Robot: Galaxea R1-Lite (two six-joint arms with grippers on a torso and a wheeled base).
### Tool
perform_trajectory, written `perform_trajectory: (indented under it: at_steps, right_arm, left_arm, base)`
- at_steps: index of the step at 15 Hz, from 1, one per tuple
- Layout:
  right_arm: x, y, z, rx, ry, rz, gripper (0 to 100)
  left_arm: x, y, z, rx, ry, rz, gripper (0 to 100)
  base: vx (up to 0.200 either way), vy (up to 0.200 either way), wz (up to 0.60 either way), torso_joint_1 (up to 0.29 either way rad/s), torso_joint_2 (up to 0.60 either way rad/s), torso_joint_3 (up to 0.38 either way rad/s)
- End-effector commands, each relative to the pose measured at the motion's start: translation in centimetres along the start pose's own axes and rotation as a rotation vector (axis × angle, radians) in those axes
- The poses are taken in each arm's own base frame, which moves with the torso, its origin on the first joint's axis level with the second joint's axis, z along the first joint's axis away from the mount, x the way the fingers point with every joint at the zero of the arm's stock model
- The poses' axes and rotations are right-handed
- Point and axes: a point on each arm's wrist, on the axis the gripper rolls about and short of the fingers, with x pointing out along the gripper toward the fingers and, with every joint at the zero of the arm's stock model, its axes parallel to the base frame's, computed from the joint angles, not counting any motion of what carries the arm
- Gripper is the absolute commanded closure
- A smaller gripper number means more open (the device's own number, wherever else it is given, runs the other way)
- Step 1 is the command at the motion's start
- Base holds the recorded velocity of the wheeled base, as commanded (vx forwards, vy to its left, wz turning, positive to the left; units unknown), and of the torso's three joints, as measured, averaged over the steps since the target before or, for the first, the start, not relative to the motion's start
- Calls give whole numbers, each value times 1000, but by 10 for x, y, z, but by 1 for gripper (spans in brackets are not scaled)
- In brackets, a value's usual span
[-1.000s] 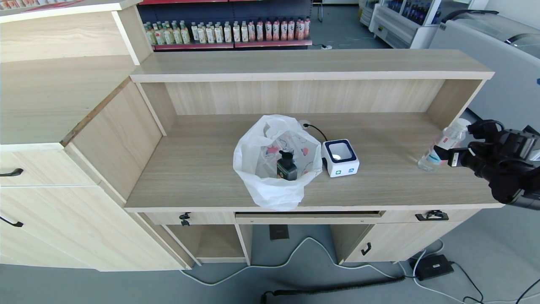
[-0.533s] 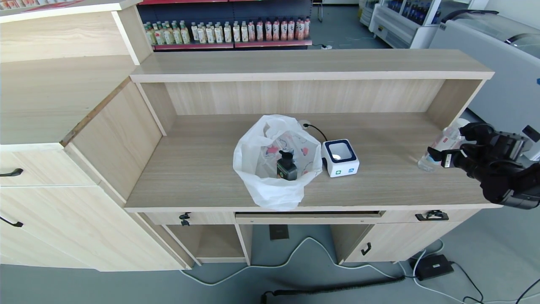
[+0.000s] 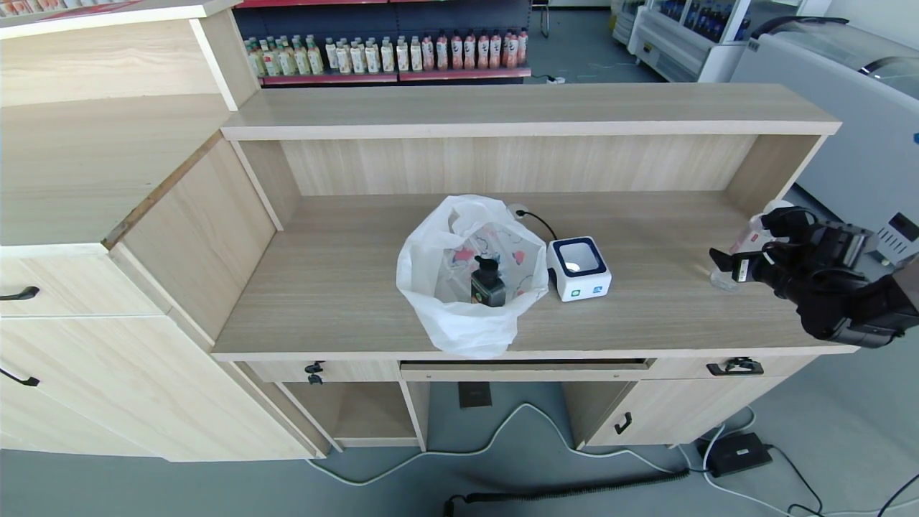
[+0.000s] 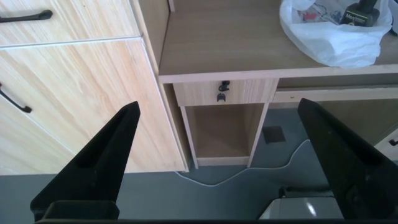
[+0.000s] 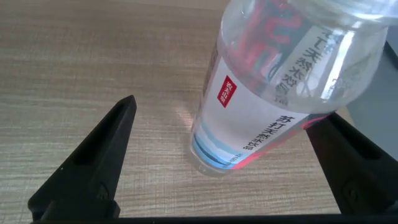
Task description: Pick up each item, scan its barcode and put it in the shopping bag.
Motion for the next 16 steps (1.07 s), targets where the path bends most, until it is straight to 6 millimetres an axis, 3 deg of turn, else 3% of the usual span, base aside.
perform_trajectory:
  at_steps: [1,9,16]
  right_arm:
    - [4,3,-5,-1,6,7,0]
    - [15,-11,6,-8,-31,-22,0]
    - [29,-20,-12,-6,-19,-40,0]
  left_arm:
    - [0,0,0,0,-1,0,0]
    - [0,0,0,0,-1,0,0]
    - [0,0,0,0,-1,0,0]
  base:
    - [0,0,0,0,0,0]
    - [0,0,0,0,0,0]
    - [0,0,0,0,0,0]
